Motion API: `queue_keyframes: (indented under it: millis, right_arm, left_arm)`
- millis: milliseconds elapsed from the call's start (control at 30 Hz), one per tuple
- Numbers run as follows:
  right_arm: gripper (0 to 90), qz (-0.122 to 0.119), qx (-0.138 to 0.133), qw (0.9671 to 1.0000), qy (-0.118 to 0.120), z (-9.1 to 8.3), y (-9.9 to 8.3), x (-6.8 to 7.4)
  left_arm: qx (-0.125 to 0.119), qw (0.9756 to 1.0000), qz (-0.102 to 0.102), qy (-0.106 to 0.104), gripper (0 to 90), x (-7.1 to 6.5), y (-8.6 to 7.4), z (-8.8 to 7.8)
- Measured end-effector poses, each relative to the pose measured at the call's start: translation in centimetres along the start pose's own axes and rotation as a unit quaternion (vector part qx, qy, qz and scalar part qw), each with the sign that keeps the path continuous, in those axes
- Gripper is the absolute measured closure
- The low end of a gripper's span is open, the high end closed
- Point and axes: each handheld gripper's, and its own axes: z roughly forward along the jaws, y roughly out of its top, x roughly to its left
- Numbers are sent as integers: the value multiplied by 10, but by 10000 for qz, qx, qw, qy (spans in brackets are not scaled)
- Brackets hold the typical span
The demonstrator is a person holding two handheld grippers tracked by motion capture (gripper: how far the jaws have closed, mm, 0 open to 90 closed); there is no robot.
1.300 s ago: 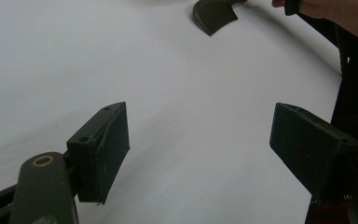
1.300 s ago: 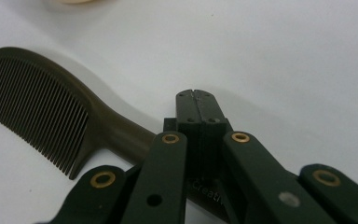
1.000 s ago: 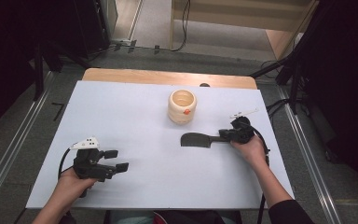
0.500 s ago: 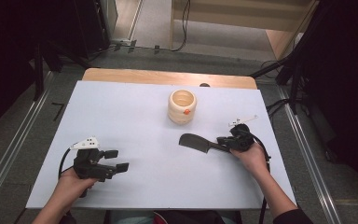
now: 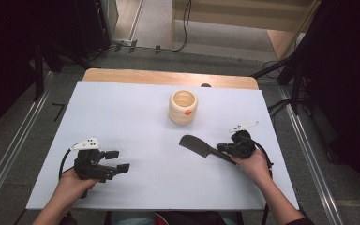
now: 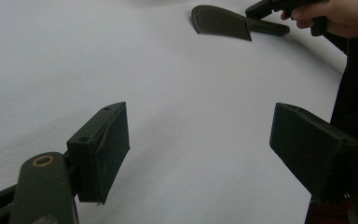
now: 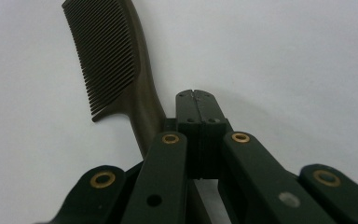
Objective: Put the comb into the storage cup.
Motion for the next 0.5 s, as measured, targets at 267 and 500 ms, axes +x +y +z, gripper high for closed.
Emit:
queue_keyframes:
  millis: [267, 500]
  right_arm:
    - [824, -39, -304, 9995, -81, -10, 2, 2]
    - [715, -261, -666, 9969, 342, -25, 4, 20]
  left_arm:
    - [12, 10000, 10, -8, 204, 0, 0, 0]
    - [10, 10000, -3, 3, 203, 0, 0, 1]
